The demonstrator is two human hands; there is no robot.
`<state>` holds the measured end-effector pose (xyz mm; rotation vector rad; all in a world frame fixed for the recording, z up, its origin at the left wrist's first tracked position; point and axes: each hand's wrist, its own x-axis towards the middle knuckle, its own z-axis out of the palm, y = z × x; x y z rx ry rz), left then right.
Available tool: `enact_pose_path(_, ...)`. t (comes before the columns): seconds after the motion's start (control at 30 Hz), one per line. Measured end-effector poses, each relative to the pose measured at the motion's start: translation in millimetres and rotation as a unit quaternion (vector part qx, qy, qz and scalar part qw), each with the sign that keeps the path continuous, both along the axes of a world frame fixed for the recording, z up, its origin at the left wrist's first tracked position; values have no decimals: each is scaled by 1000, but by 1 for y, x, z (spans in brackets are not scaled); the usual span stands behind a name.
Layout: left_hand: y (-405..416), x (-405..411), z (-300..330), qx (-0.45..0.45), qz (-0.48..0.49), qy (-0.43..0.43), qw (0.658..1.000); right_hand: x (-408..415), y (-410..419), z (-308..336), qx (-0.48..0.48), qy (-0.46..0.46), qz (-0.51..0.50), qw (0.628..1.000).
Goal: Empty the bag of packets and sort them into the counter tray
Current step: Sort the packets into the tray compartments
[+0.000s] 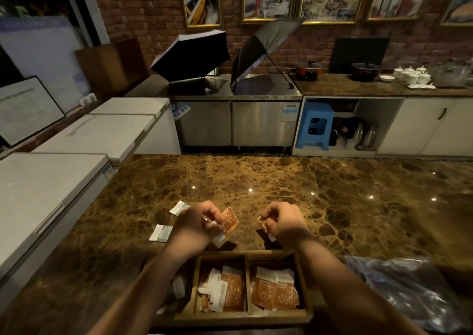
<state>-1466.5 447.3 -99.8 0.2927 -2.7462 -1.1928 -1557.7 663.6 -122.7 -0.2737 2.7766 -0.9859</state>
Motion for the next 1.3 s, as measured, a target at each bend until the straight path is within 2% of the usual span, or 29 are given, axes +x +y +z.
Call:
enact_pose_path(0.1,17,14,11,45,-46,-39,997,10,12,13,-46,50,6,998)
enact_pose_path(0.17,33,22,15,52,-83,-72,993,20,22,24,-33,81,33,996)
enact_pose_path(0.23,49,31,13,41,-118,-100,987,32,30,35,-37,42,61,997)
enact_pose_path(0.33,69,44,2,42,-165,-120,978,52,43,45,-76,-45,41,995)
enact_pose_path(0.43,83,53,-10,-38,-203,-98,974,71,57,48,-104,-99,14,989)
enact_pose_path(0.53,86,56,-15,-117,-180,-45,976,77,61,44,-73,-145,20,987)
enact_pose_path(0.7,70,62,-18,-142,-141,-3,980,84,54,32,-7,-166,56,984)
enact_pose_path(0.8,42,62,-17,-115,-78,5,990,80,48,26,43,-94,46,994)
enact_pose_path(0.87,16,59,-16,-59,-32,16,998,74,45,28,34,-41,23,998)
enact_pose_path(0.93,-19,58,-16,-44,23,24,998,64,34,30,24,-3,26,999)
enact_pose_path(1.03,-62,57,-20,-77,63,28,995,57,15,32,48,31,53,997)
enact_pose_path(1.13,-99,49,-28,-71,90,-1,993,45,-19,23,60,56,83,993)
enact_pose_path(1.3,-130,29,-40,-135,53,-50,988,30,-81,17,75,32,112,990)
